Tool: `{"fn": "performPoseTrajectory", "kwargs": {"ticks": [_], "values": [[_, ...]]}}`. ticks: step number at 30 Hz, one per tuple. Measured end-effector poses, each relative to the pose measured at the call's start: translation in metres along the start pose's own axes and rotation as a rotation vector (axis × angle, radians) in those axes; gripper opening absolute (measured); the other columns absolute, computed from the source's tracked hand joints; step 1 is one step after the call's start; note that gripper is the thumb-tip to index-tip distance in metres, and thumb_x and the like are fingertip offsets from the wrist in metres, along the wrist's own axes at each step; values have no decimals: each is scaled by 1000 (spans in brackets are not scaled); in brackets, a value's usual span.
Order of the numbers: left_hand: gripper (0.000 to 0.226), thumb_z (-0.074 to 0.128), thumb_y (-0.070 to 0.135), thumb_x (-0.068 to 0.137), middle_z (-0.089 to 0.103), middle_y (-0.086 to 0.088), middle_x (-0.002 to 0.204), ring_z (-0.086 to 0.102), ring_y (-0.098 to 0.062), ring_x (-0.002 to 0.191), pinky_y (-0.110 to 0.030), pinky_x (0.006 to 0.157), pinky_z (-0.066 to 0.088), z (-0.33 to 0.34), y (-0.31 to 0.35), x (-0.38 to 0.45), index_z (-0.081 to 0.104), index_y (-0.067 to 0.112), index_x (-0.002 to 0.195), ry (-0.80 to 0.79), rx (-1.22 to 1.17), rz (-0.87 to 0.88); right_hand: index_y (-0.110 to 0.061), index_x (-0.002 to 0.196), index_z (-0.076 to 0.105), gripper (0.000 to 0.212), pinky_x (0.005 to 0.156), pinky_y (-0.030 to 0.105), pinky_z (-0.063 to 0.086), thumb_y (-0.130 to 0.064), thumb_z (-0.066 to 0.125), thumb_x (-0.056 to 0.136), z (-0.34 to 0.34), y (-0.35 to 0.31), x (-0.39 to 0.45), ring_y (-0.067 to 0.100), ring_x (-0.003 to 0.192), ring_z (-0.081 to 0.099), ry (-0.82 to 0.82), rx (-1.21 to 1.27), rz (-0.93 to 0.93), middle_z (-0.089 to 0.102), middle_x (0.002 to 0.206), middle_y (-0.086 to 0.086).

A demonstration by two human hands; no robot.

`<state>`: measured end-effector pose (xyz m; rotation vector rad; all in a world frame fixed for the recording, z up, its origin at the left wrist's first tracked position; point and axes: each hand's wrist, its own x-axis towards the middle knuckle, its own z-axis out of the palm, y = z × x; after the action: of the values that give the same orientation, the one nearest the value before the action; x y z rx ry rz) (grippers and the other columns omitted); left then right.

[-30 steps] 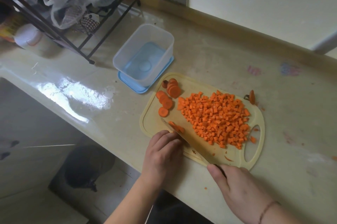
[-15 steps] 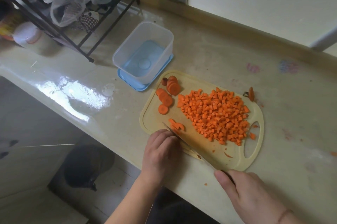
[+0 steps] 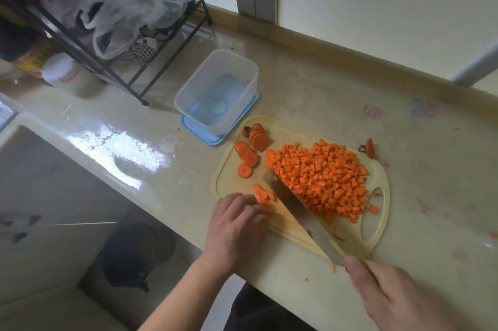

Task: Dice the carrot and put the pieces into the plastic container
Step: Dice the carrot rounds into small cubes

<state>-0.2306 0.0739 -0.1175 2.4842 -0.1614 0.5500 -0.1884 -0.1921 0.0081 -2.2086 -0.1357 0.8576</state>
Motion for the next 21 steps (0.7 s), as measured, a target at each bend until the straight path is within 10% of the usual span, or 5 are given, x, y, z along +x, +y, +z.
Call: {"fn": "performPoseTrajectory", "kwargs": {"ticks": [5, 9, 16, 19, 21], "values": [[48, 66, 38, 89, 58, -8, 126, 60, -29, 105, -39, 89, 53, -25, -11, 46, 60, 16, 131, -323, 59, 84, -34, 64, 57, 83, 51, 16, 38, -102, 12, 49, -8, 19, -6, 5, 53, 53, 74, -25, 87, 57, 51, -7], [52, 70, 19, 87, 58, -11, 123, 59, -30, 100, -34, 90, 50, -26, -19, 64, 55, 9, 136, -530, 17, 190, -61, 61, 53, 30, 65, 4, 40, -79, 35, 77, -2, 14, -8, -21, 67, 50, 89, -55, 75, 54, 56, -38], [36, 55, 30, 99, 60, -10, 106, 60, -23, 87, -29, 78, 51, -15, -7, 51, 67, 2, 119, -382, -2, 125, -47, 54, 57, 37, 62, 1, 39, -73, 49, 78, 10, 19, -6, -22, 72, 55, 65, 9, 65, 58, 54, -33], [37, 53, 31, 100, 57, -10, 109, 60, -25, 90, -31, 81, 51, -14, -6, 46, 65, 5, 123, -371, -5, 92, -61, 62, 56, 58, 65, 0, 39, -102, 18, 48, 8, 20, -6, -25, 81, 53, 75, -7, 44, 58, 64, -41], [40, 50, 34, 102, 56, -8, 108, 60, -25, 89, -33, 78, 53, -16, -6, 47, 66, 6, 126, -377, 16, 101, -68, 61, 51, 32, 65, 1, 39, -94, 33, 61, 6, 20, -6, -27, 75, 51, 58, -12, 34, 54, 59, -44]]}}
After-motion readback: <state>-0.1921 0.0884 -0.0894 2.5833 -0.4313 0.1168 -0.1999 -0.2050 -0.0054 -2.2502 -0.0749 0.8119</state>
